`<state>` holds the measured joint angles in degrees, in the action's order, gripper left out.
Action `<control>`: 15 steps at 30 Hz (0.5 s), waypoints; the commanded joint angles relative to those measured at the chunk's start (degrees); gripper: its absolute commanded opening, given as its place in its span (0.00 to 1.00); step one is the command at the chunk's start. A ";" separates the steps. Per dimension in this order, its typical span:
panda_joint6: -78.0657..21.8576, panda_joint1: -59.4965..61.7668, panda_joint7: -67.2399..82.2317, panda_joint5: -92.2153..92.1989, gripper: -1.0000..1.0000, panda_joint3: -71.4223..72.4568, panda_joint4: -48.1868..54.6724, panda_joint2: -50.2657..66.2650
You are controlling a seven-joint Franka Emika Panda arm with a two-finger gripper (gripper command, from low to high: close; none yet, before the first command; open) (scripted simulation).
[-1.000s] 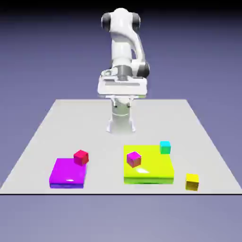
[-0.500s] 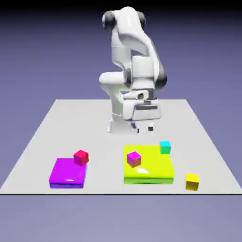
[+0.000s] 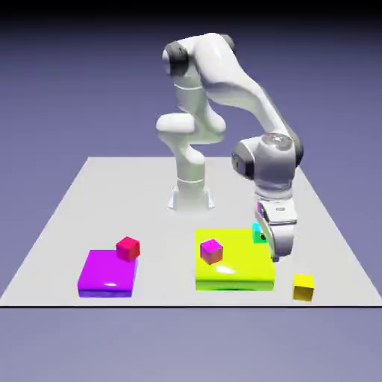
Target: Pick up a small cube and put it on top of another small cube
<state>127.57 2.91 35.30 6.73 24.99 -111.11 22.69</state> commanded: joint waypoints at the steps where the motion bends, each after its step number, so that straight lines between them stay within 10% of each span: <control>1: -1.49 0.12 2.50 0.22 0.50 0.80 1.60 1.78; 15: -22.32 1.73 37.38 3.23 0.50 12.02 23.98 26.61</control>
<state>105.25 4.64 72.68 9.96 37.01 -87.13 49.30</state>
